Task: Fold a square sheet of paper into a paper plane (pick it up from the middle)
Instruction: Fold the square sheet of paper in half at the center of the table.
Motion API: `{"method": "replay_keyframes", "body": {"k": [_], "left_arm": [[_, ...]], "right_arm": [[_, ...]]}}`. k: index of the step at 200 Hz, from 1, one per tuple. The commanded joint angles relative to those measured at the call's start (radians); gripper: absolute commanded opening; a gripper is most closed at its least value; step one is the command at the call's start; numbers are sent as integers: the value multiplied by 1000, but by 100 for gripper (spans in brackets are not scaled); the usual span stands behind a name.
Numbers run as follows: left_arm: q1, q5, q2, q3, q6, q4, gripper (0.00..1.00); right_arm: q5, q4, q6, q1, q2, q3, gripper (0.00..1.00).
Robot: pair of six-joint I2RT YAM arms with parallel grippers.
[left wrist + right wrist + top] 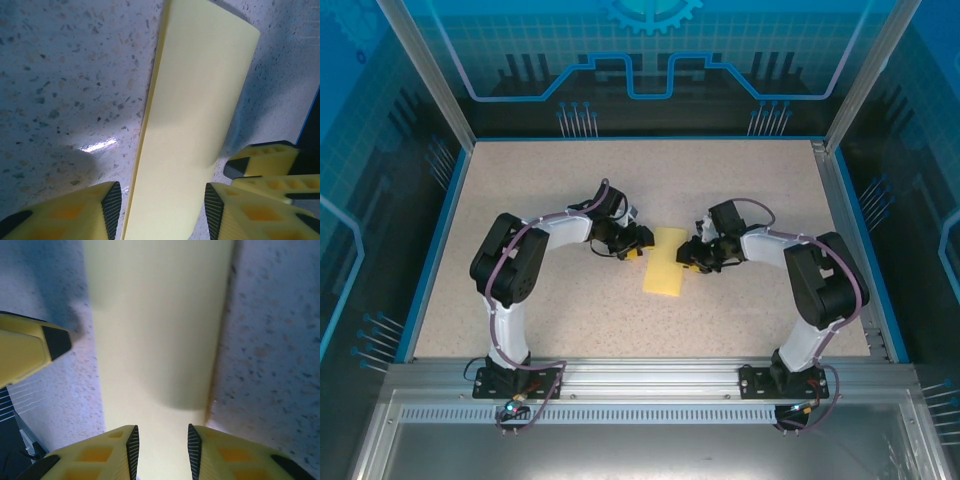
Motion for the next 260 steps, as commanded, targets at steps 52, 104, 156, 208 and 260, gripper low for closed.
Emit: {"method": "replay_keyframes", "body": {"k": [52, 104, 156, 208, 260], "left_arm": [[-5, 7, -4, 26, 15, -35, 51], [-4, 8, -8, 24, 20, -39, 51], [-4, 5, -9, 27, 23, -44, 51], [-5, 1, -17, 20, 20, -39, 51], [-4, 6, -15, 23, 22, -40, 51]], "right_arm": [[59, -55, -8, 48, 13, 8, 34], [42, -31, -22, 15, 37, -55, 34], [23, -38, -10, 10, -3, -47, 33], [-31, 46, 27, 22, -46, -44, 34], [-11, 36, 15, 31, 43, -25, 34]]}}
